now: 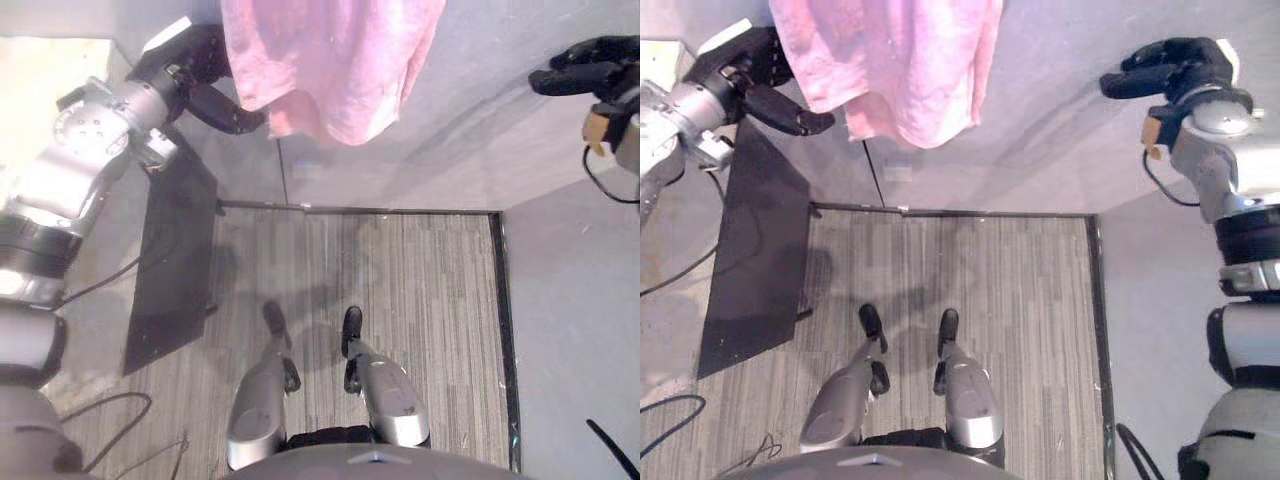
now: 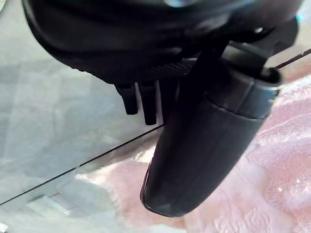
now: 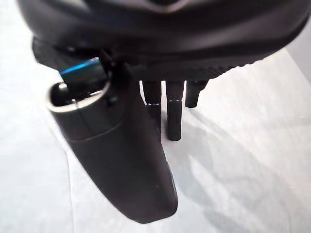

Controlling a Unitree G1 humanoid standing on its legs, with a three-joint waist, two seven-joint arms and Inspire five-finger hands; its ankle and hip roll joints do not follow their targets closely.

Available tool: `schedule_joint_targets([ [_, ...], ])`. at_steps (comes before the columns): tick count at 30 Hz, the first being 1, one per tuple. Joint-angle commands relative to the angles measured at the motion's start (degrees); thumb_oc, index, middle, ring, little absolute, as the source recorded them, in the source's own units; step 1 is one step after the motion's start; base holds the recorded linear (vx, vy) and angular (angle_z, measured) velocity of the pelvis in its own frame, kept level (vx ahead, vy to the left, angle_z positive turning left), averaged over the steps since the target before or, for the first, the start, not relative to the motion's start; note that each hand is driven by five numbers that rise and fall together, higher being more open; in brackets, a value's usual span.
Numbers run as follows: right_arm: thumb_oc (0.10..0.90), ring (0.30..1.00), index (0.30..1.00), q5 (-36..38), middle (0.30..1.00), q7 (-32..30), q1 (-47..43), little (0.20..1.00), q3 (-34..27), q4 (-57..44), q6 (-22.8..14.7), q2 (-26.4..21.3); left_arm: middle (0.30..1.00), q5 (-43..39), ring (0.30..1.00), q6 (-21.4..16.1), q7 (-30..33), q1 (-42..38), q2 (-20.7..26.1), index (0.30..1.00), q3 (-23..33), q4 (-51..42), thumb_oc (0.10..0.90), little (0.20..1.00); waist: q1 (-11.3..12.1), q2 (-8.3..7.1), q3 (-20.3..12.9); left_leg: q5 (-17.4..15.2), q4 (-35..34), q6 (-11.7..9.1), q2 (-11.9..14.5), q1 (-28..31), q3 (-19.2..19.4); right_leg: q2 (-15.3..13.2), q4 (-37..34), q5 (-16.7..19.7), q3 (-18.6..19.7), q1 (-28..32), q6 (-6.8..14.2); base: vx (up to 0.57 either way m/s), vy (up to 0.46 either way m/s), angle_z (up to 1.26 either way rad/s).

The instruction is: Organize the bathroom.

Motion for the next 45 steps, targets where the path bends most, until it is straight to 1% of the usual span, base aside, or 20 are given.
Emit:
schedule_joint_targets([
  [1, 0.8, 0.9, 0.9, -0.8, 0.9, 1.8, -16.1, 0.9, 4.4, -3.3, -15.7, 6.5, 0.9, -0.5, 0.9, -7.0, 1.8, -6.8, -3.5, 0.9, 0.8, -1.6, 0.8, 0.9, 5.6, -0.88, -10.3, -5.9, 1.1, -5.4, 4.1, 4.7, -1.9, -1.7, 2.3, -4.6, 2.7, -2.0, 3.8, 0.0, 0.0, 0.0],
  [5, 0.8, 0.9, 0.9, -3.1, 0.9, 0.4, -18.5, 0.9, 5.4, -1.9, -17.2, 7.9, 0.9, -0.7, 0.9, -7.0, 1.6, -7.9, -4.1, 0.9, -0.1, -1.0, 0.8, 0.9, 6.1, -0.84, -10.5, -5.9, 1.2, -5.4, 3.9, 4.5, -2.4, -1.7, 2.2, -4.6, 2.3, -1.9, 3.9, 0.01, 0.005, -0.02],
  [10, 0.8, 0.9, 0.9, 1.8, 0.9, 0.4, -20.4, 0.9, 5.6, -1.5, -18.4, 7.8, 0.9, -0.8, 0.9, -6.5, 1.0, -8.9, -4.0, 0.9, -0.7, -0.7, 0.8, 0.9, 6.5, -1.48, -10.6, -5.9, 1.4, -5.3, 3.8, 4.1, -2.7, -1.8, 2.2, -4.3, 2.0, -2.2, 4.0, 0.0, -0.007, 0.0],
  [14, 0.8, 0.9, 0.9, 0.8, 0.9, 0.2, -20.7, 0.9, 5.6, -2.6, -18.3, 7.9, 0.9, -0.2, 0.9, -6.3, 1.3, -8.9, -4.3, 0.9, -1.0, -0.7, 0.8, 0.9, 6.5, -2.05, -10.6, -6.0, 1.6, -5.2, 3.8, 3.8, -2.8, -1.7, 2.3, -4.2, 1.9, -2.5, 4.1, 0.0, -0.01, 0.0],
  [19, 0.8, 0.9, 0.9, -0.3, 0.9, 1.5, -21.2, 0.9, 6.2, -2.1, -19.3, 7.8, 0.9, 0.2, 0.9, -6.3, 0.8, -9.2, -4.6, 0.9, -1.4, -0.3, 0.8, 0.9, 6.6, -2.28, -10.4, -5.9, 1.7, -5.1, 3.8, 3.6, -2.9, -1.6, 2.2, -3.9, 2.0, -2.8, 4.1, 0.0, 0.0, 0.0],
  [20, 0.8, 0.9, 0.9, -0.5, 0.9, 1.7, -21.4, 0.9, 6.4, -1.8, -19.8, 7.9, 0.9, 0.1, 0.9, -6.3, 0.9, -9.4, -4.6, 0.9, -1.5, -0.3, 0.8, 0.9, 6.6, -2.27, -10.3, -5.9, 1.8, -5.1, 3.8, 3.5, -2.9, -1.6, 2.2, -3.8, 2.0, -2.8, 4.1, 0.0, 0.0, 0.0],
  [21, 0.8, 0.9, 0.9, -0.5, 0.9, 2.2, -21.7, 0.9, 6.9, -1.4, -21.3, 8.1, 0.9, 0.0, 0.9, -6.2, 0.9, -9.7, -4.8, 0.9, -1.8, -0.1, 0.8, 0.9, 6.7, -2.23, -10.1, -5.9, 2.0, -5.1, 3.8, 3.4, -3.1, -1.6, 2.3, -3.8, 2.0, -2.9, 4.1, 0.0, 0.0, 0.0],
  [22, 0.8, 0.9, 0.9, -0.5, 0.9, 2.7, -22.1, 0.9, 7.2, -1.2, -22.0, 8.2, 0.9, -0.1, 0.9, -6.3, 0.7, -9.8, -4.8, 0.9, -1.9, 0.1, 0.8, 0.9, 6.8, -2.23, -10.0, -5.9, 2.2, -5.2, 3.8, 3.2, -3.3, -1.6, 2.3, -3.8, 1.9, -2.9, 4.1, 0.0, 0.0, 0.0],
  [26, 0.8, 0.9, 0.9, -1.0, 0.9, 4.4, -23.5, 0.9, 8.4, -1.2, -21.8, 8.8, 0.9, -0.6, 0.9, -5.9, 0.6, -10.4, -5.0, 0.9, -2.3, 0.2, 0.8, 0.9, 7.4, -2.4, -9.5, -6.1, 2.9, -5.3, 3.8, 2.5, -3.8, -1.7, 2.2, -3.6, 1.6, -3.1, 4.1, 0.01, -0.006, -0.02],
  [27, 0.8, 0.9, 0.9, -1.4, 0.9, 4.6, -23.6, 0.9, 8.7, -1.2, -21.4, 9.0, 0.9, -0.5, 0.9, -5.8, 0.7, -10.6, -5.0, 0.9, -2.5, 0.0, 0.8, 0.9, 7.6, -2.56, -9.4, -6.1, 3.0, -5.3, 3.9, 2.3, -3.8, -1.7, 2.1, -3.5, 1.4, -3.1, 4.1, -0.01, -0.036, 0.0],
  [29, 0.8, 0.9, 0.9, -1.8, 0.9, 5.0, -23.7, 0.9, 9.2, -1.1, -22.0, 9.6, 0.9, -0.1, 0.9, -5.3, 1.1, -11.2, -5.2, 0.9, -2.8, -0.4, 0.8, 0.9, 7.8, -2.96, -9.0, -5.9, 2.9, -5.3, 4.0, 2.2, -3.7, -1.6, 2.0, -3.5, 1.0, -3.2, 4.1, -0.01, -0.049, 0.0],
  [30, 0.8, 0.9, 0.9, -3.3, 0.9, 4.4, -23.4, 0.9, 9.3, -1.6, -22.2, 10.0, 0.9, 0.1, 0.9, -5.0, 1.1, -11.4, -5.4, 0.9, -2.9, -0.5, 0.8, 0.9, 8.0, -3.34, -8.8, -5.9, 2.9, -5.2, 4.0, 2.1, -4.0, -1.5, 2.2, -3.4, 0.8, -3.3, 4.1, 0.0, -0.039, -0.03],
  [31, 0.8, 0.9, 0.9, -3.3, 0.9, 4.4, -23.4, 0.9, 9.3, -1.6, -22.2, 10.0, 0.9, 0.1, 0.9, -5.0, 1.1, -11.4, -5.4, 0.9, -3.0, -0.5, 0.8, 0.9, 8.0, -3.36, -8.8, -5.9, 2.9, -5.2, 4.0, 2.1, -4.0, -1.5, 2.2, -3.4, 0.8, -3.3, 4.1, 0.0, -0.052, -0.03],
  [32, 0.8, 0.9, 0.9, -3.1, 0.9, 4.5, -23.5, 0.9, 9.9, -1.5, -23.6, 10.2, 0.9, 0.3, 0.9, -4.7, 1.1, -11.6, -5.4, 0.9, -3.3, -0.9, 0.8, 0.9, 8.2, -3.74, -8.7, -5.9, 2.8, -5.2, 4.0, 2.1, -4.1, -1.4, 2.2, -3.4, 0.7, -3.3, 4.1, 0.01, -0.032, -0.02],
  [36, 0.8, 0.9, 0.9, -3.4, 0.9, 4.1, -24.7, 0.9, 10.9, -1.2, -25.5, 10.3, 0.9, 1.0, 0.9, -4.6, 0.6, -11.3, -5.3, 0.9, -3.5, -0.9, 0.8, 0.9, 8.6, -4.54, -8.9, -6.1, 2.8, -5.1, 4.0, 2.1, -4.5, -1.2, 2.2, -3.5, 0.4, -3.3, 4.1, 0.03, -0.049, -0.02],
  [38, 0.8, 0.9, 0.9, -2.1, 0.9, 3.8, -25.4, 0.9, 11.3, -1.6, -25.3, 10.1, 0.9, 1.3, 0.9, -4.8, 0.3, -10.7, -5.2, 0.9, -3.3, -0.9, 0.8, 0.9, 8.7, -4.86, -9.2, -6.3, 3.0, -5.0, 4.0, 2.1, -4.7, -1.1, 2.4, -3.6, 0.6, -3.2, 4.1, 0.04, -0.041, -0.02],
  [42, 0.8, 0.9, 0.9, -3.2, 0.9, 2.7, -26.3, 0.9, 11.7, -1.5, -24.4, 10.2, 0.9, 2.0, 0.9, -4.5, -0.3, -10.1, -5.2, 0.9, -2.9, -1.0, 0.8, 0.9, 8.8, -5.17, -9.7, -6.6, 3.5, -4.9, 4.1, 2.1, -4.9, -1.0, 2.7, -3.7, 0.8, -3.1, 4.0, 0.03, -0.02, -0.01],
  [45, 0.8, 0.9, 0.9, -5.1, 0.9, 2.2, -27.2, 0.9, 12.3, -0.6, -24.0, 10.5, 0.9, 2.2, 0.9, -4.3, -0.8, -9.7, -5.3, 0.9, -2.7, -0.9, 0.8, 0.9, 8.9, -5.13, -10.0, -6.7, 3.5, -4.9, 4.1, 2.4, -4.9, -1.0, 2.7, -3.8, 0.8, -2.9, 4.1, 0.04, -0.012, 0.0],
])
